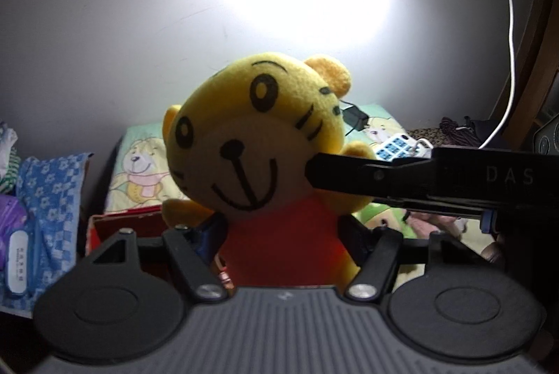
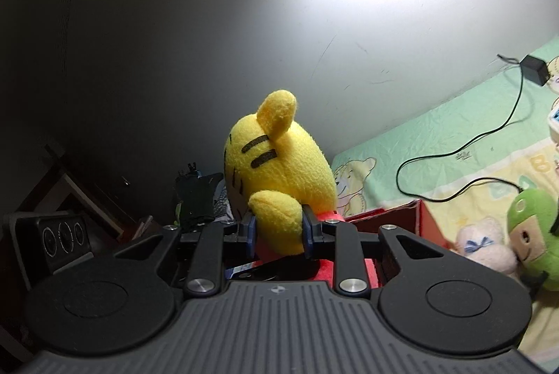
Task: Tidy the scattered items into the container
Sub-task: 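Lower the tiger plush into the red box and open the right gripper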
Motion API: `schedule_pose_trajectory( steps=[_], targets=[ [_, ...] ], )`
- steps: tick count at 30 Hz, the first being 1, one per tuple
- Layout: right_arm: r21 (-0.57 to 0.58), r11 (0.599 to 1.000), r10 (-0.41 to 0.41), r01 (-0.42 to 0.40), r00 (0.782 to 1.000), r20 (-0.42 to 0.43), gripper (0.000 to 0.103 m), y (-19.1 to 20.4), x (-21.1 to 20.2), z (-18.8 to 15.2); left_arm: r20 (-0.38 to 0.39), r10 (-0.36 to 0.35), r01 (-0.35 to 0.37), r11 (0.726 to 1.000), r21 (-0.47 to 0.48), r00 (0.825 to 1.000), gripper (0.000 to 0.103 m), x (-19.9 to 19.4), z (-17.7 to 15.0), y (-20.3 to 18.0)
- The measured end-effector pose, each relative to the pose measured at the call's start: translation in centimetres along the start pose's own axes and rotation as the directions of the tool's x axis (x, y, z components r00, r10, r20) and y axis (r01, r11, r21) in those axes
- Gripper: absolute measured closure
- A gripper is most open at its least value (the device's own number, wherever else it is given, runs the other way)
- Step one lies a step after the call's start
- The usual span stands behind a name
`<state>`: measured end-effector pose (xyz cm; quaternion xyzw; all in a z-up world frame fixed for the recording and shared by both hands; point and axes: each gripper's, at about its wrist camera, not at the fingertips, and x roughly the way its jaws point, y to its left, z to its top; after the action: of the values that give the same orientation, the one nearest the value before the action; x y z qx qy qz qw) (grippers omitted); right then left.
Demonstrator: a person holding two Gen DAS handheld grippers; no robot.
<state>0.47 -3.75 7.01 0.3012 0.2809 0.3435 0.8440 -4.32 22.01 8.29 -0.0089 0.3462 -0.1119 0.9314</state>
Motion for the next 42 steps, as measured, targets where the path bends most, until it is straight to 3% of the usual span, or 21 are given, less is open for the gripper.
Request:
schedule_pose_trajectory(
  steps=[5,10,17,22,29,33,38,42],
  targets=[
    [0.110,0.991,0.085,-0.075,0.992,-0.089,0.076,0.4,6.2,-2.0,-0.086,0.102,-0.103,0.994,-0.017,0.991,0.034,0.4,-1.7,4.1],
    [0.225,0.970,0.137,-0.095,0.974,-0.179,0.076,-0.9,10.8,-4.7,-0.164,0.158,-0.163,0.987,-0.015,0.974,0.034,1.8,-3.4,6.6],
    [0.397,0.914,0.185,-0.084,0.957,-0.224,0.076,-3.3,14.8,-8.1,-0.239,0.197,-0.197,0.980,0.022,0.951,0.034,4.3,-5.3,8.0],
    [0.457,0.889,0.172,-0.032,0.948,-0.267,0.076,-5.0,16.1,-10.1,-0.267,0.233,-0.219,0.972,0.078,0.935,0.032,5.7,-6.3,7.7],
    [0.413,0.910,0.099,0.043,0.943,-0.317,0.076,-5.4,17.2,-11.1,-0.274,0.235,-0.227,0.972,0.064,0.932,0.024,6.5,-6.8,8.6],
    [0.296,0.949,0.005,0.107,0.935,-0.354,0.075,-3.6,17.3,-10.3,-0.284,0.221,-0.220,0.975,0.037,0.933,0.020,6.8,-6.7,9.0],
    [0.240,0.960,-0.047,0.145,0.928,-0.370,0.063,-3.1,17.8,-10.1,-0.288,0.205,-0.209,0.978,0.017,0.936,0.016,6.5,-6.5,9.2],
    [0.183,0.970,-0.085,0.159,0.931,-0.356,0.049,-2.7,17.6,-9.4,-0.303,0.193,-0.206,0.978,-0.011,0.933,0.015,6.3,-6.4,9.5]
  ],
)
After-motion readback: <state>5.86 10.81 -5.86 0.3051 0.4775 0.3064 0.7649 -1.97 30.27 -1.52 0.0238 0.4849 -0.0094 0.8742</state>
